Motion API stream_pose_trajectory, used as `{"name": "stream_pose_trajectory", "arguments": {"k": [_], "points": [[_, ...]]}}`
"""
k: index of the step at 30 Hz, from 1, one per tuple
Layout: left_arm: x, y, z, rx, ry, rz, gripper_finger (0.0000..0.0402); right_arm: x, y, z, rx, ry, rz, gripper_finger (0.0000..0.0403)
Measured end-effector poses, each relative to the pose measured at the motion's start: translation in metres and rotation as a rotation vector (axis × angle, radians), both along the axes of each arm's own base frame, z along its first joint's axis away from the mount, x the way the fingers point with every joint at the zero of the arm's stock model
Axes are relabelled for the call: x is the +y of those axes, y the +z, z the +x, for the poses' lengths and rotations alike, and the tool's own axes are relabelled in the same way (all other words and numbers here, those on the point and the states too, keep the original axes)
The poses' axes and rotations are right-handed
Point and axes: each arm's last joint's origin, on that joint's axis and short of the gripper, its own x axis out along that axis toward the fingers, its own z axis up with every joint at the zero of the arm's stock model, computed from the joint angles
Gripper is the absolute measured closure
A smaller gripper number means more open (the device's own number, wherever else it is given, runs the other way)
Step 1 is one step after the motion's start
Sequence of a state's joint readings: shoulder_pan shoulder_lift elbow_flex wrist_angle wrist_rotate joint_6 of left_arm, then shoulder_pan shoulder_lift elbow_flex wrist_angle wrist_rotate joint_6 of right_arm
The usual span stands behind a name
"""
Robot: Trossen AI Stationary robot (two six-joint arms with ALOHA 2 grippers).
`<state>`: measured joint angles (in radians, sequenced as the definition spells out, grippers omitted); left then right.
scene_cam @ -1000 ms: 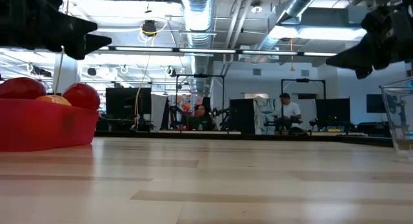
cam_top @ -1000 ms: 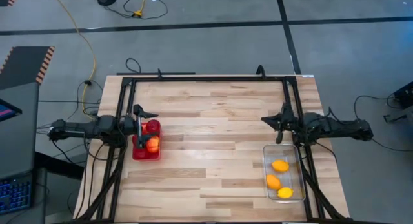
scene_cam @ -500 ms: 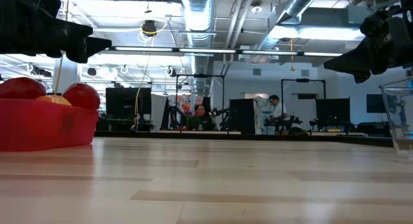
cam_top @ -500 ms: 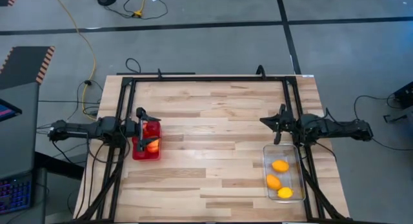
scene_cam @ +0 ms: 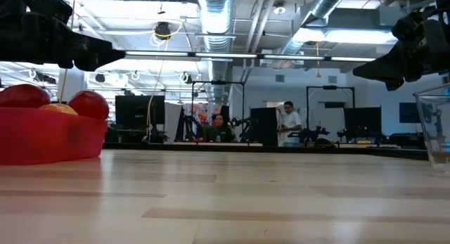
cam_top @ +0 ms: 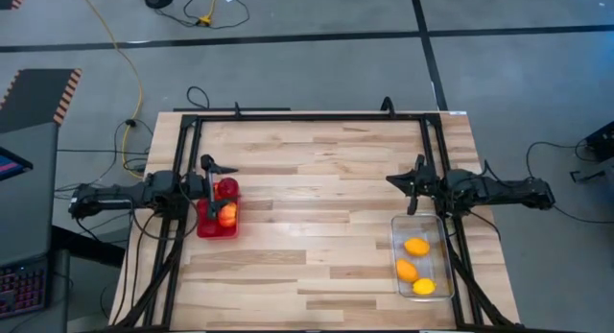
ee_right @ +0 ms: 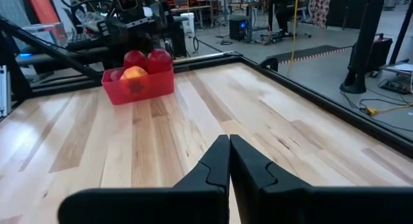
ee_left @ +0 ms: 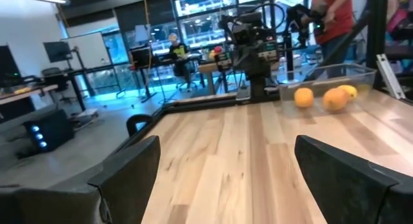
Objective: Sort produce into baskets
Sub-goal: Return to Home Position
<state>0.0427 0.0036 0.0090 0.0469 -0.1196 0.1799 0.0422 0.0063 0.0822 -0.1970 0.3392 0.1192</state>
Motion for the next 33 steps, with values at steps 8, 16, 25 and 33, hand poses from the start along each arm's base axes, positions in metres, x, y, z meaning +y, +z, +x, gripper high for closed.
{"name": "stream_pose_trajectory", "arguments": {"k": [8, 16, 25, 33], "points": [[0.0016, -0.0002, -0.0001, 0.006, 0.016, 0.030, 0.0054, 0.0000, 0.0000, 0.0000, 0.009, 0.004, -0.032, 0.0366], [0.0016, -0.0005, 0.0000, 0.007, 0.016, 0.034, 0.0054, 0.0009, -0.0002, 0.0050, -0.103, 0.033, -0.127, 0.0366], [0.0016, -0.0008, 0.0000, 0.010, 0.016, 0.044, 0.0055, 0.0010, -0.0003, 0.0053, -0.089, 0.039, -0.216, 0.0366], [0.0016, -0.0008, 0.0000, 0.008, 0.015, 0.036, 0.0055, 0.0010, -0.0003, 0.0053, -0.089, 0.039, -0.216, 0.0366]]}}
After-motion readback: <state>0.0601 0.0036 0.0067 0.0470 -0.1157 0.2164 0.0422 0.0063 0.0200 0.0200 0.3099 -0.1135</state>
